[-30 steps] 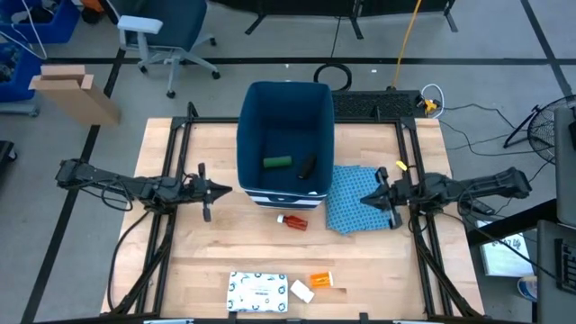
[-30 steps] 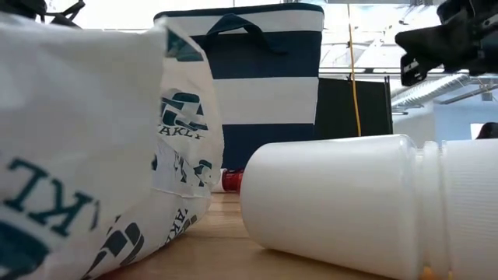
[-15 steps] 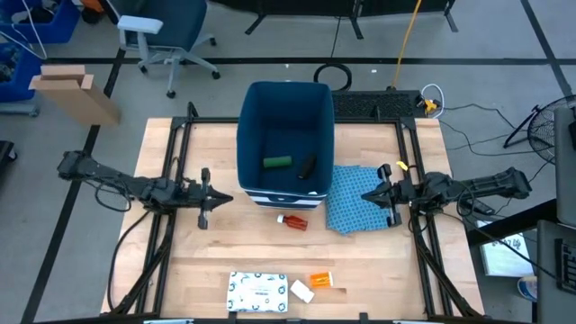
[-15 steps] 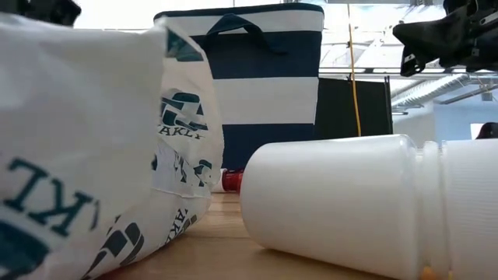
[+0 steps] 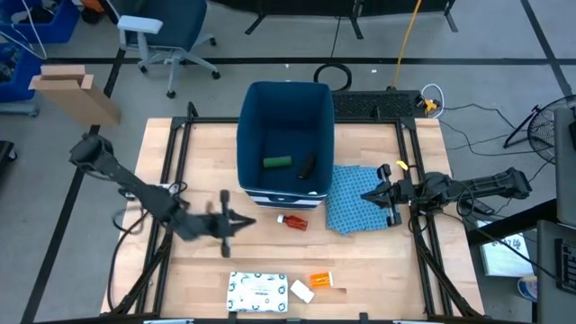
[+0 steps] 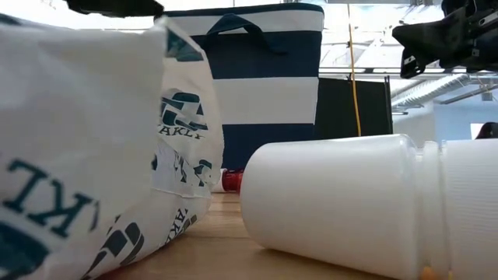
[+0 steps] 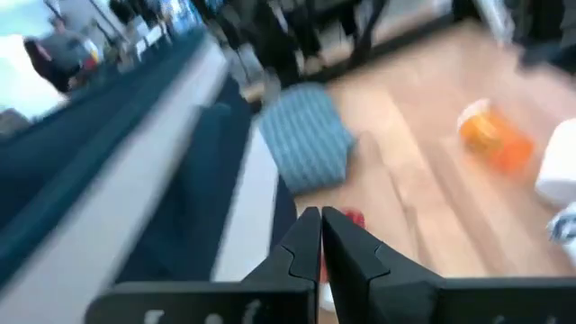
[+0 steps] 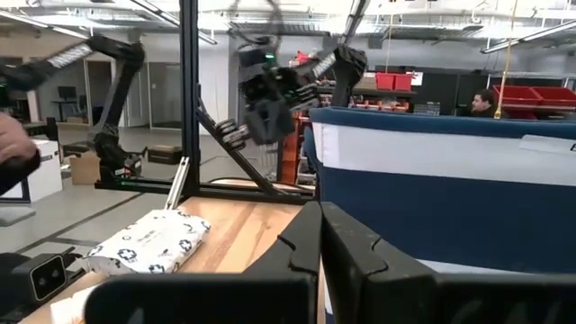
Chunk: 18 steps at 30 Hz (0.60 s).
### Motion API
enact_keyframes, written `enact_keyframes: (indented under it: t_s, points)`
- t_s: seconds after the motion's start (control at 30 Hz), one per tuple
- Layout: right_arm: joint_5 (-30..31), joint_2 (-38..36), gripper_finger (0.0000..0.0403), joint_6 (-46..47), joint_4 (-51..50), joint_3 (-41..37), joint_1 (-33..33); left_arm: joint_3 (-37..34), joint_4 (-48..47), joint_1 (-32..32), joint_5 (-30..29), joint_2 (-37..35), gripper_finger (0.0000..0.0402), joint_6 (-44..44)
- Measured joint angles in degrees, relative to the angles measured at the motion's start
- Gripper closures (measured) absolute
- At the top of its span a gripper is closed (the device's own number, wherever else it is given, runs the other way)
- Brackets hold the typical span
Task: Pick & place medical supplies in basket/bin
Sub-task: Put the orange medicine bottle into the blue bin
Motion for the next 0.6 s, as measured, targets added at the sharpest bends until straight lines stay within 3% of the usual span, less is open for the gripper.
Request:
enact_keyframes:
  t_s: [0.23, 0.6]
  points:
    - [0.35, 0.01, 0.0403, 3.11, -0.29, 0.0, 0.0, 18.23, -15.98, -0.04, -6.79, 18.91, 0.0382, -4.09]
    - [0.46, 0.0, 0.0403, 4.49, -0.54, -0.02, -0.01, 45.29, -40.83, 2.44, -6.61, 40.76, 0.0382, -4.28]
